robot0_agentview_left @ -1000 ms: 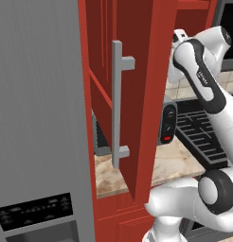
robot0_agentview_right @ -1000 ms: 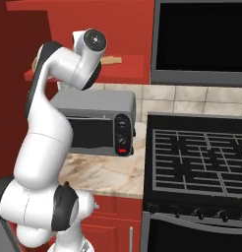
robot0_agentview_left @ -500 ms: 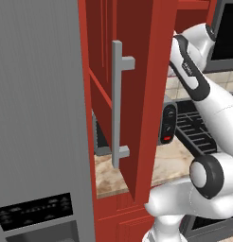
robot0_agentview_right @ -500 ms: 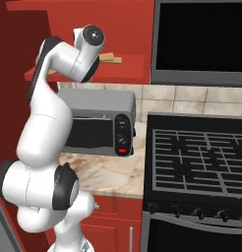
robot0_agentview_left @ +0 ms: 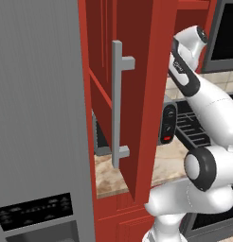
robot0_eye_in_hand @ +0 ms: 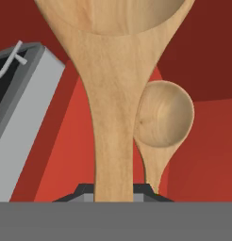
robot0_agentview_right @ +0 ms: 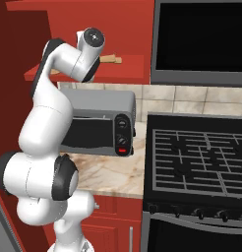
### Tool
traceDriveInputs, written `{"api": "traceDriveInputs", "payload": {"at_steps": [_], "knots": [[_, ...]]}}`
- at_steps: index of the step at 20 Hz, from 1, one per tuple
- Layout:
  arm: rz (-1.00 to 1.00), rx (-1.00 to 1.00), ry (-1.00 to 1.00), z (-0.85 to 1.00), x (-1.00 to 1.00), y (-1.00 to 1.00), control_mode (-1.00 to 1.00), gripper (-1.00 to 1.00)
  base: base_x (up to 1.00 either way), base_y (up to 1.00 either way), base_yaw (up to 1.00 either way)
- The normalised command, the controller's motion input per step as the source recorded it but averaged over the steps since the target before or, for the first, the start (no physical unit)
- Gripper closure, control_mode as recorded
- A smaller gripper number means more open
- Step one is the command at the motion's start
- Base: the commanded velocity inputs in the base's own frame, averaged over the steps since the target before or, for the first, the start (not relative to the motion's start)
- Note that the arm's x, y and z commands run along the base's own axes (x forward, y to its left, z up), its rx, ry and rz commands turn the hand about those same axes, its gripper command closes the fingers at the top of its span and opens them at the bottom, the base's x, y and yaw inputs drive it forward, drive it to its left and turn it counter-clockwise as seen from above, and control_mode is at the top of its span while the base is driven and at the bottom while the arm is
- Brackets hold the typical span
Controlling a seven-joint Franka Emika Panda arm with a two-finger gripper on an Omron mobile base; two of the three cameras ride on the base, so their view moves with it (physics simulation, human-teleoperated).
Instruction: Organize the utensils by type. Pick up the wooden spoons from the counter and place them in the open cabinet. Then pick up the metallic utensils from the counter and place them in the open drawer.
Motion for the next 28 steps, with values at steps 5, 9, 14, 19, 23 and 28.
{"api": "traceDriveInputs", "payload": {"at_steps": [5,9,14,19,23,28], "knots": [[-0.03,0.00,0.00,-0.26,0.20,0.01,-1.00,1.00,0.00,0.00,0.00],[0.00,0.00,0.00,-0.11,0.34,0.01,-1.00,1.00,0.00,0.00,0.00],[0.00,0.00,0.02,-0.01,0.37,0.00,-1.00,1.00,0.00,0.00,0.00],[0.00,0.00,0.04,0.00,0.38,0.00,-1.00,1.00,0.00,0.00,0.00],[0.00,-0.03,0.06,0.00,0.34,0.00,-1.00,1.00,0.00,0.00,0.00],[0.00,-0.11,0.04,0.00,0.33,0.03,-1.00,1.00,0.00,0.00,0.00]]}}
